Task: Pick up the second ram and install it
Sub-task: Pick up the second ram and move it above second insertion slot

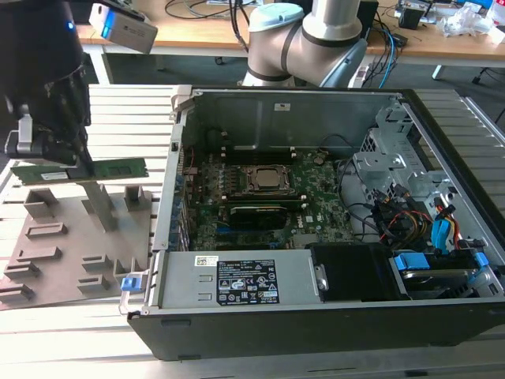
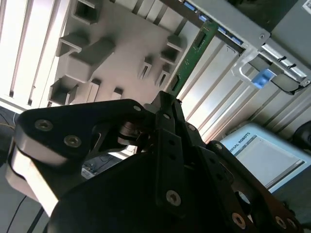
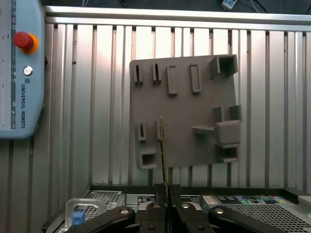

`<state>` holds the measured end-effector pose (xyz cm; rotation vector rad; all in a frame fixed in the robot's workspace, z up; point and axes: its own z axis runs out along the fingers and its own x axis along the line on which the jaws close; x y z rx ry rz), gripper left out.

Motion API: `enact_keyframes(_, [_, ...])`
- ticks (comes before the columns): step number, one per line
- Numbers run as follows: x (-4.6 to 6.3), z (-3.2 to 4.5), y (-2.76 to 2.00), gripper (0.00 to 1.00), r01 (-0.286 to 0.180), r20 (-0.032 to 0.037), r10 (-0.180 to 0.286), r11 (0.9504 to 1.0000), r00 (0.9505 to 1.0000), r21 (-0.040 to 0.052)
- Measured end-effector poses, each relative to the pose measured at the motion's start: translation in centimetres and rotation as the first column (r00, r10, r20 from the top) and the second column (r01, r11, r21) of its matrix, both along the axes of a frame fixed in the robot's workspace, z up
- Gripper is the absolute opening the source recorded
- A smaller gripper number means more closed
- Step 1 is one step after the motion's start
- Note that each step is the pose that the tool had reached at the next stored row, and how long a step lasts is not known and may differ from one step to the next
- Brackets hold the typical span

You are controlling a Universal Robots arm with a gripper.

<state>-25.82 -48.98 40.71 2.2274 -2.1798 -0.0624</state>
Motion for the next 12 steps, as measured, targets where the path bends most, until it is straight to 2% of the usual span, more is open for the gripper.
enact_keyframes(7, [2.4, 0.00, 0.00, 0.14, 0.000, 0.0001, 0.000, 1.0000, 1.0000, 0.0000])
enact_keyframes(10, [3.1, 0.00, 0.00, 0.14, 0.000, 0.0000, 0.000, 1.0000, 1.0000, 0.0000])
enact_keyframes(12, [4.0, 0.00, 0.00, 0.14, 0.000, 0.0000, 0.000, 1.0000, 1.0000, -0.0001])
